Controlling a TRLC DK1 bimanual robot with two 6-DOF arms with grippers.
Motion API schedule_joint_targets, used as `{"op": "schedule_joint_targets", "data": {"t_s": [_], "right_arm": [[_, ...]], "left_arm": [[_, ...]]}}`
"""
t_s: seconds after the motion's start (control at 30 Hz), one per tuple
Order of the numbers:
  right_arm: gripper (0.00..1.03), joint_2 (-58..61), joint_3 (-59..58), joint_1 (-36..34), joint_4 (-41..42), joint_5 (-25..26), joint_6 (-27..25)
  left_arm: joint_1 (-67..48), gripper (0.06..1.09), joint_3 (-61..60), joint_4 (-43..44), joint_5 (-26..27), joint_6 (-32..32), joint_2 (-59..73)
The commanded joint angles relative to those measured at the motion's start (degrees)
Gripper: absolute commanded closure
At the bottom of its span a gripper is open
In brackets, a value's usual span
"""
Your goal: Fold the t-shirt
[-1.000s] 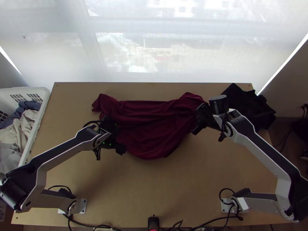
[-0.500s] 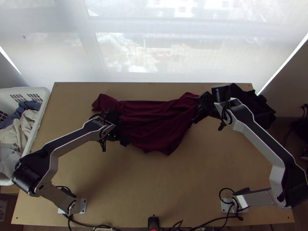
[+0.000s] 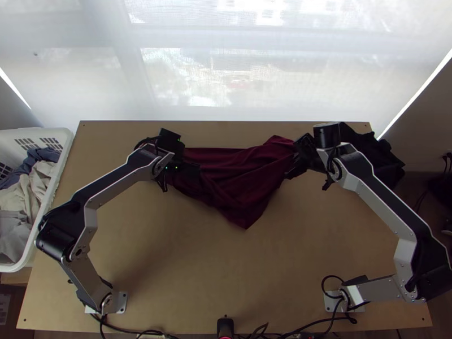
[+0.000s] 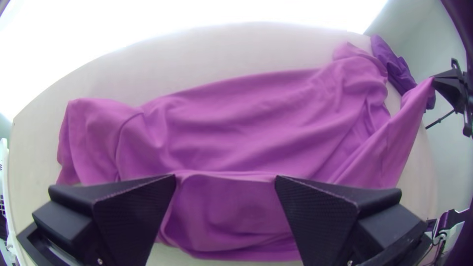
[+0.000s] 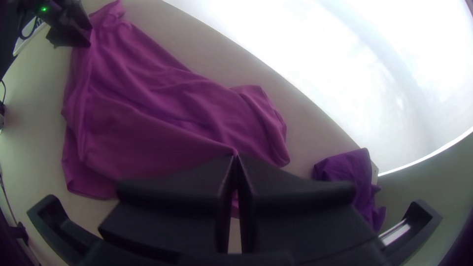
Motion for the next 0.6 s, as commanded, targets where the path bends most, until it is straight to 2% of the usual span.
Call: {"op": "schedule_joint_targets", "data": {"t_s": [0.0, 0.23, 0.4, 0.57], "right_arm": [[1.0, -0.38, -1.43, -1.16, -0.06, 0.02, 0.46], [1.0, -2.4, -4.42, -1.25, 0.03, 0.02, 1.78], [1.0, -3.45, -5.74, -1.69, 0.03, 0.02, 2.13], [1.0, -3.63, -5.91, -1.96, 0.03, 0.02, 2.31]], "left_arm": [[0.54, 0.1, 6.54, 1.07, -0.51, -0.14, 6.87], [1.25, 0.1, 8.91, 0.72, -0.77, 0.04, 5.73], [2.65, 0.1, 7.68, -4.38, -0.68, 3.2, 0.81], [3.36, 0.1, 1.44, -4.73, -0.68, 7.33, -3.06]]}}
